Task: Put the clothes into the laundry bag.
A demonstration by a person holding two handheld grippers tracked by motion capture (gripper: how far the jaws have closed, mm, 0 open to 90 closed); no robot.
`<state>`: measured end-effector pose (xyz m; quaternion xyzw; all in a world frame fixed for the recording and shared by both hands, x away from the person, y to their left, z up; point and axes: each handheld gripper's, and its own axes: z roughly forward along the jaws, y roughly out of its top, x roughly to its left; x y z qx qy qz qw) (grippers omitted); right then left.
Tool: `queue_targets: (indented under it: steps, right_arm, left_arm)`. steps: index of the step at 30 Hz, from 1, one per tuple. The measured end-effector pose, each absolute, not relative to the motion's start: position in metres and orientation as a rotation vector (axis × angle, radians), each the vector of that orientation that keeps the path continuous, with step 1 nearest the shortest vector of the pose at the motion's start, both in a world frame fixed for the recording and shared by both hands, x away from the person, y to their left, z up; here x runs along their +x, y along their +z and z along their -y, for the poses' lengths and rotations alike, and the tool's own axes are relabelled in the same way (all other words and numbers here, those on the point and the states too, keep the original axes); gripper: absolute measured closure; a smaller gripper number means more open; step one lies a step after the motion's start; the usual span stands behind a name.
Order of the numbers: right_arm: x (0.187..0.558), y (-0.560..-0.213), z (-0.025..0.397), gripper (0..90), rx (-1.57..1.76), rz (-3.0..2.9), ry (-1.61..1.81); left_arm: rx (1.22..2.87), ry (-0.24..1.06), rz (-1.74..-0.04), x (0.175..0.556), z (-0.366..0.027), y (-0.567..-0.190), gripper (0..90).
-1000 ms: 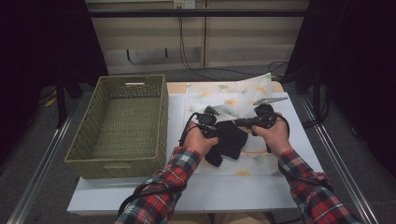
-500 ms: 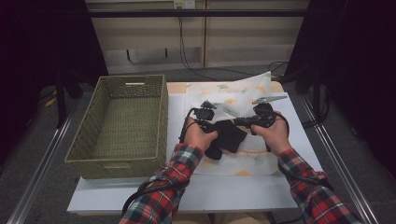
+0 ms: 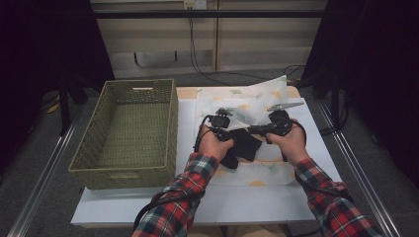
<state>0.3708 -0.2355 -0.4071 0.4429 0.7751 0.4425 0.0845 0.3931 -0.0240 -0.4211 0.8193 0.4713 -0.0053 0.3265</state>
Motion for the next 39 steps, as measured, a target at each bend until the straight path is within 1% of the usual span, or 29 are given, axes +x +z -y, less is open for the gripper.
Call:
queue_targets:
  steps: [6,7,10,13,14,16,23,30,33,39]
  right_arm:
    - [0.370,-0.409,0.237,89.7,1.317,-2.313,1.322]
    - [0.370,-0.409,0.236,89.7,1.320,-2.315,1.323]
    - [0.371,-0.410,0.236,89.7,1.319,-2.316,1.318]
    - [0.370,-0.412,0.236,89.7,1.320,-2.318,1.318]
    - [0.370,-0.412,0.236,89.7,1.325,-2.317,1.319]
    - [0.370,-0.413,0.236,89.7,1.325,-2.316,1.319]
    - [0.369,-0.415,0.237,89.7,1.333,-2.312,1.316]
    - [0.369,-0.416,0.237,89.7,1.334,-2.309,1.318]
    - [0.369,-0.416,0.237,89.7,1.334,-2.309,1.320]
    - [0.369,-0.416,0.238,89.7,1.338,-2.306,1.326]
  left_arm:
    - [2.093,0.048,-1.247,0.396,0.018,-0.420,77.4]
    - [2.074,0.040,-1.254,0.396,0.018,-0.421,76.9]
    - [2.089,0.022,-1.249,0.395,0.017,-0.423,74.0]
    - [2.098,0.022,-1.233,0.394,0.017,-0.423,68.9]
    - [2.097,0.020,-1.233,0.394,0.017,-0.423,65.7]
    - [2.104,0.013,-1.226,0.393,0.015,-0.422,64.1]
    - [2.163,0.025,-1.200,0.387,0.008,-0.420,53.0]
    - [2.208,-0.015,-1.205,0.382,0.001,-0.420,53.1]
    - [2.212,-0.025,-1.198,0.380,0.001,-0.421,55.2]
    - [2.225,-0.035,-1.202,0.381,0.003,-0.423,63.3]
